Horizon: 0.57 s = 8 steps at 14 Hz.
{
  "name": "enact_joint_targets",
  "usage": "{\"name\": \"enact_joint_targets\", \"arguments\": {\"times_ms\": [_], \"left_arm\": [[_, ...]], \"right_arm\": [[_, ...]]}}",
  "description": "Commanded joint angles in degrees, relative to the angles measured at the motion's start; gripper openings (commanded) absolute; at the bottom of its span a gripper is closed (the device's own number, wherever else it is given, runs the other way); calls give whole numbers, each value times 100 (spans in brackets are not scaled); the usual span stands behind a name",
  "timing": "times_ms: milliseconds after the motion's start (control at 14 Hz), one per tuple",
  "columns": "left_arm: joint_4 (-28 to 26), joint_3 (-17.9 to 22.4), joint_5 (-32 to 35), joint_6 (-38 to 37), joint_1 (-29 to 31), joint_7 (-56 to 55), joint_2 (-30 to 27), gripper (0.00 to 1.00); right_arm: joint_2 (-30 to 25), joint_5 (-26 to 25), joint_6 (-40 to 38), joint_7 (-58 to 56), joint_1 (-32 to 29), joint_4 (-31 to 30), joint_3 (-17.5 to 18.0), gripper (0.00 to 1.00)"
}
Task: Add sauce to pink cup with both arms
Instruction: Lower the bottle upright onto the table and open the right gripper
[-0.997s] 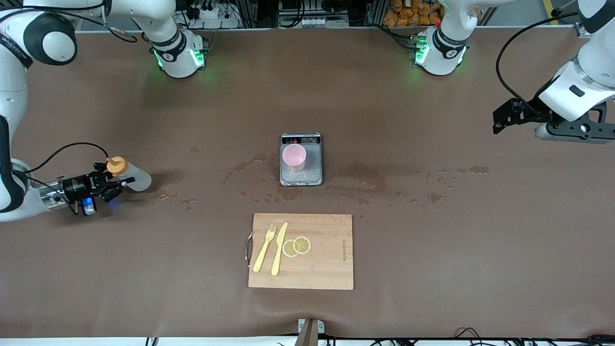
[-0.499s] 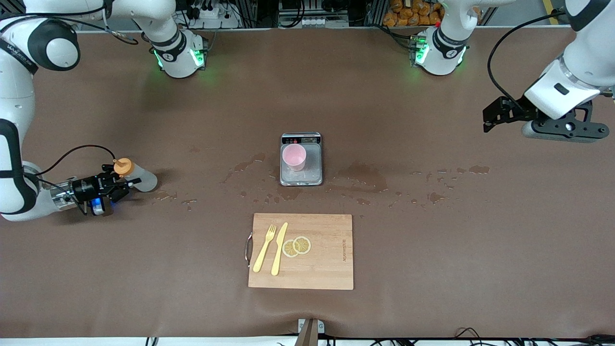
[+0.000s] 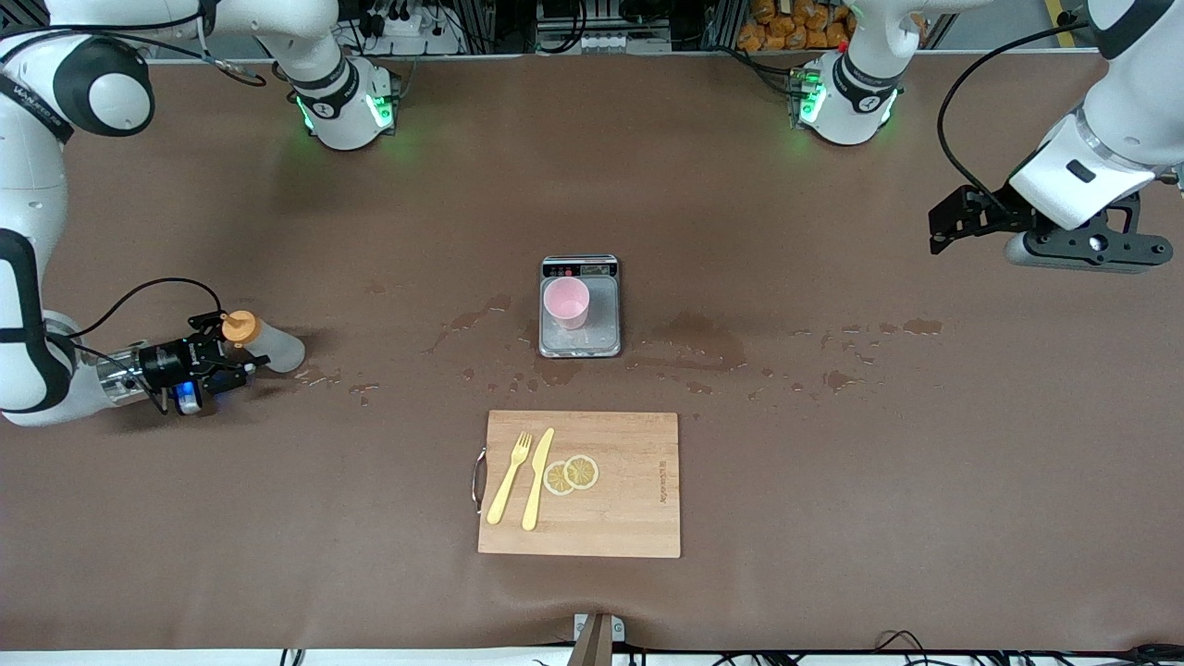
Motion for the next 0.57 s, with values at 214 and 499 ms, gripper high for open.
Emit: {"name": "enact_joint_targets", "arguments": {"times_ms": [214, 499], "left_arm": [[49, -41, 59, -124, 37, -88, -100, 100], [49, -6, 42, -132, 37, -106, -109, 100]], "right_arm": [[-189, -158, -81, 176, -61, 299, 56, 100], [-366, -396, -387, 729, 79, 763, 118, 100]]}}
